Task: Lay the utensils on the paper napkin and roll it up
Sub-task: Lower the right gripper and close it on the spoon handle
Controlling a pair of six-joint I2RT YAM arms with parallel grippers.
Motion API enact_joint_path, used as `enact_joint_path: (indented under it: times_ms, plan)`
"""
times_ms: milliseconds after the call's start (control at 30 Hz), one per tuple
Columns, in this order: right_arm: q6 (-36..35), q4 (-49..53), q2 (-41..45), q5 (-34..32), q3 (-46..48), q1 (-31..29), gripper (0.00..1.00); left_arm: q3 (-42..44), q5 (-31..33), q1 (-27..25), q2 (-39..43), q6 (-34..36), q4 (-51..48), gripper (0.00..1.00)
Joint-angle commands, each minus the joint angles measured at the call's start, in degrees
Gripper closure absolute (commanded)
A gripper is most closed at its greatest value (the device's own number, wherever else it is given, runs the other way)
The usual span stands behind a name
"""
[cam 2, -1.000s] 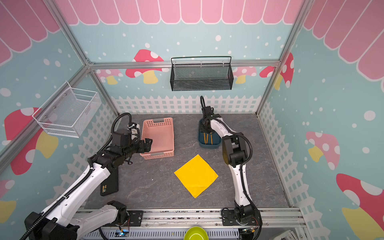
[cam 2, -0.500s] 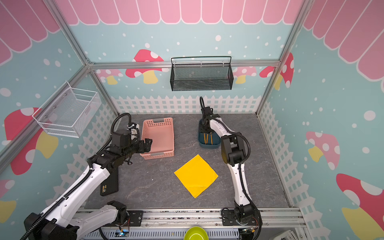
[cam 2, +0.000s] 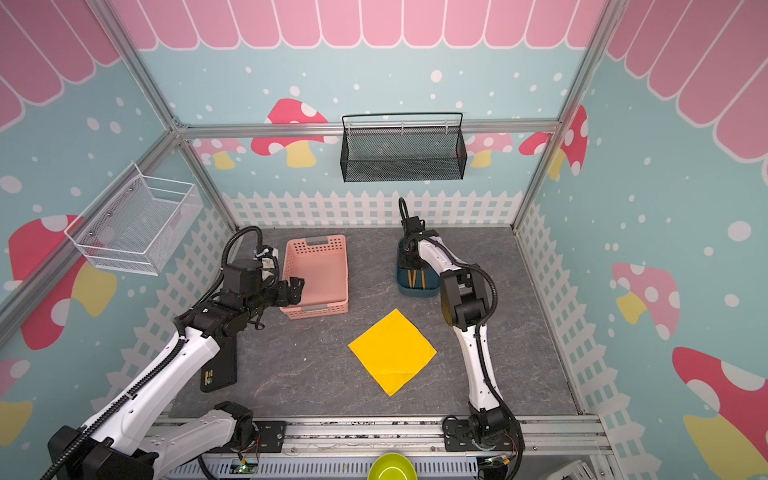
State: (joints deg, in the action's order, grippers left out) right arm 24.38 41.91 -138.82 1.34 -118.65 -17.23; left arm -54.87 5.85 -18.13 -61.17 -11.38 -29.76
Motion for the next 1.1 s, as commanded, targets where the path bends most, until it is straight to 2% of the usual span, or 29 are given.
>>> enact_joint_path:
  times_ms: [0, 567, 1067]
  plan:
    - [-0.9, 1.8, -1.8, -0.6, -1.3, 0.3, 0.82, 0.6, 0.8, 0.0, 1.1, 0.8, 0.0, 0.07]
    - [-0.7, 2.0, -2.9, -0.8, -1.4, 0.3, 0.83, 0.6, 1.0, 0.0, 1.0, 0.9, -0.1, 0.07]
    - [-0.2, 2.6, -1.4, -0.6, -2.3, 0.3, 0.91, 0.4, 1.2, 0.0, 0.9, 0.9, -0.3, 0.07]
